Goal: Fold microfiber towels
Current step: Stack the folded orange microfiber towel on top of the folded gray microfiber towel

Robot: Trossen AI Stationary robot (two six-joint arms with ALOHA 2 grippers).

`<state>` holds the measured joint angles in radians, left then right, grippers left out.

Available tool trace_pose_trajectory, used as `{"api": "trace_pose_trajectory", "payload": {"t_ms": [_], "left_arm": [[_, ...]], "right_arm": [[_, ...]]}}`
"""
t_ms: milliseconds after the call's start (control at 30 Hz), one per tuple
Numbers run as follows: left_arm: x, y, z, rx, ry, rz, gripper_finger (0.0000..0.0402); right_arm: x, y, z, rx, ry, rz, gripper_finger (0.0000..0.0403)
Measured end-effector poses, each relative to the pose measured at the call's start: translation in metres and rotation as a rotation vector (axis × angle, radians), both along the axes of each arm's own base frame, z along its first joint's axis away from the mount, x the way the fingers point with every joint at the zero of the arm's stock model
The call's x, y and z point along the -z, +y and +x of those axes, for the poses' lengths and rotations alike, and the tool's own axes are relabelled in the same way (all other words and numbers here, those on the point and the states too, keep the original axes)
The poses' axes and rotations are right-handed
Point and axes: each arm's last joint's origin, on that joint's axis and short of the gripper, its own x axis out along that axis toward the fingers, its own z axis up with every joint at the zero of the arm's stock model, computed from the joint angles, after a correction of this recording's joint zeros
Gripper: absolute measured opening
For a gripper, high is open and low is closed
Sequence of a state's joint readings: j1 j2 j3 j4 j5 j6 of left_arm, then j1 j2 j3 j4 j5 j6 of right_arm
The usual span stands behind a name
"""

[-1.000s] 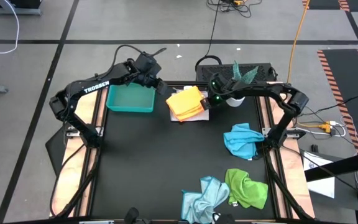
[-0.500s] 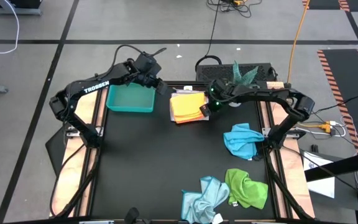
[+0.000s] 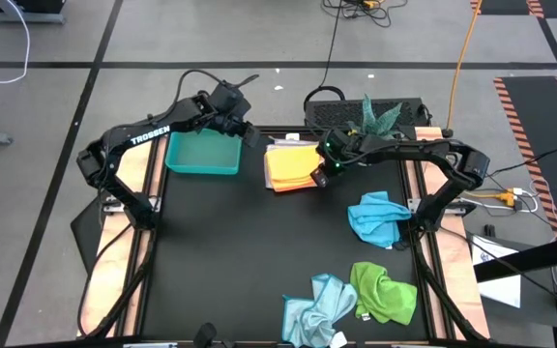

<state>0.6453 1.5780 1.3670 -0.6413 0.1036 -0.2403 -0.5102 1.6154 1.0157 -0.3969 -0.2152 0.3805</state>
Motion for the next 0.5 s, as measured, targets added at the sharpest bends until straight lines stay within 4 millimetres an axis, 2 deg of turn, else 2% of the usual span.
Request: {"api": "trace_pose_trajectory", "payload": {"t_ms": [300, 500], "left_arm": [[0.000, 0.000, 0.000, 0.004, 0.003, 0.006, 0.0108], [0.001, 0.001, 0.000, 0.014, 0.032, 0.047, 0.0108]], "right_arm": [[-0.001, 0.007, -0.002, -0.026, 0.025, 0.032, 0.0148], [-0.023, 0.016, -0.017, -0.038, 0.016, 0.059, 0.0172]]}}
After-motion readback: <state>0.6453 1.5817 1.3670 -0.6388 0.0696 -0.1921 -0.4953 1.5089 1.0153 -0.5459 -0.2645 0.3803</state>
